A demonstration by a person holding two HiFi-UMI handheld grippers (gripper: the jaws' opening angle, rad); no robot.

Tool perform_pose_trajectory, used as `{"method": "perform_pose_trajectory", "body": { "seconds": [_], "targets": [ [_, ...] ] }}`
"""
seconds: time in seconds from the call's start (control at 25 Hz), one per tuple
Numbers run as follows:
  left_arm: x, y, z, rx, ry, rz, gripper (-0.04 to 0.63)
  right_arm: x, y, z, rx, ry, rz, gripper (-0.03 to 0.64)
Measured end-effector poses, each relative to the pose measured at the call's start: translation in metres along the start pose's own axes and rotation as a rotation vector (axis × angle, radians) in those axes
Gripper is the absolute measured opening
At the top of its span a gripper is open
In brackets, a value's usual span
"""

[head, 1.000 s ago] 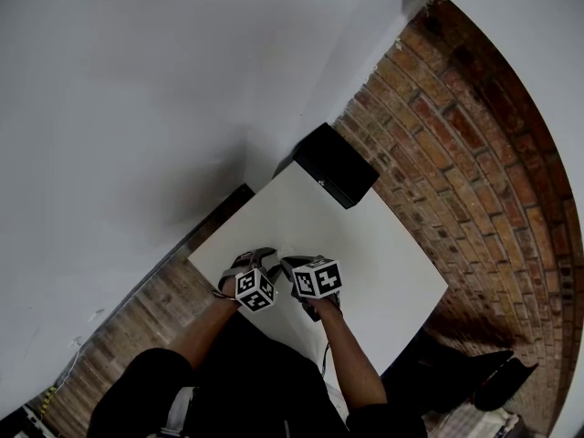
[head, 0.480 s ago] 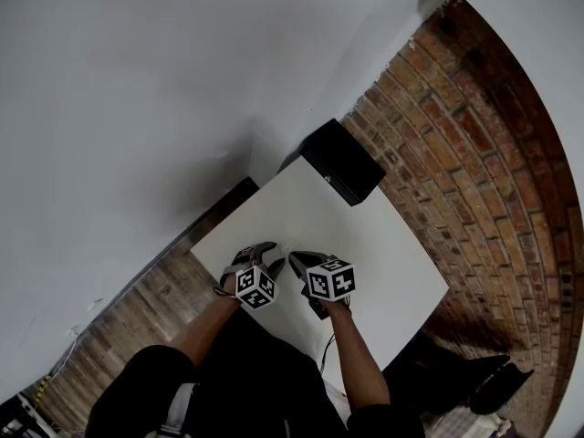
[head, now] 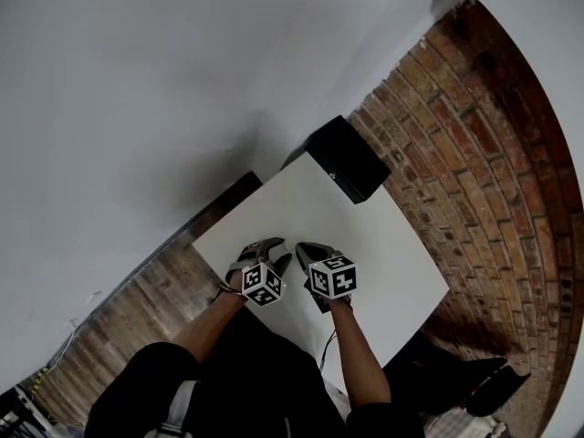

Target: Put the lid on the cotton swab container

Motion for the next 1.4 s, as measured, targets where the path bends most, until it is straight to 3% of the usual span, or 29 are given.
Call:
{"method": "perform_pose_trajectory", "body": {
  "seconds": [0.56, 0.96, 1.12, 1.4],
  "targets": [
    [0.005, 0.004, -0.004, -0.031, 0.009, -0.022, 0.189, -0.003, 0.002, -0.01, -0.022, 0.08, 0.052, 0.021],
    [0.006, 0.006, -0.004, -0.035, 0.016, -0.017, 0.189, -0.005, 0.004, -0.015, -0.043, 0.082, 0.045, 0.021],
    [0.001, 0.008, 0.005, -0.021, 0.011, 0.048, 0.189, -0.005, 0.005, -0.008, -0.049, 0.0, 0.07, 0.021],
    [-0.003, 0.005, 0.035, 0.029, -0.031, 0.081, 0.187, -0.016, 0.004, 0.024, -0.146, -0.171, -0.054, 0.021]
  ]
}}
Point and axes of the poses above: the fingertips, and each gripper's own axes: z backward along the fingers, y to its left, x out of its top, the point moved 9 cm from there along z, backward along the fingers, and after that the axes turned 6 degrees about -x, right-handed, at the moved point
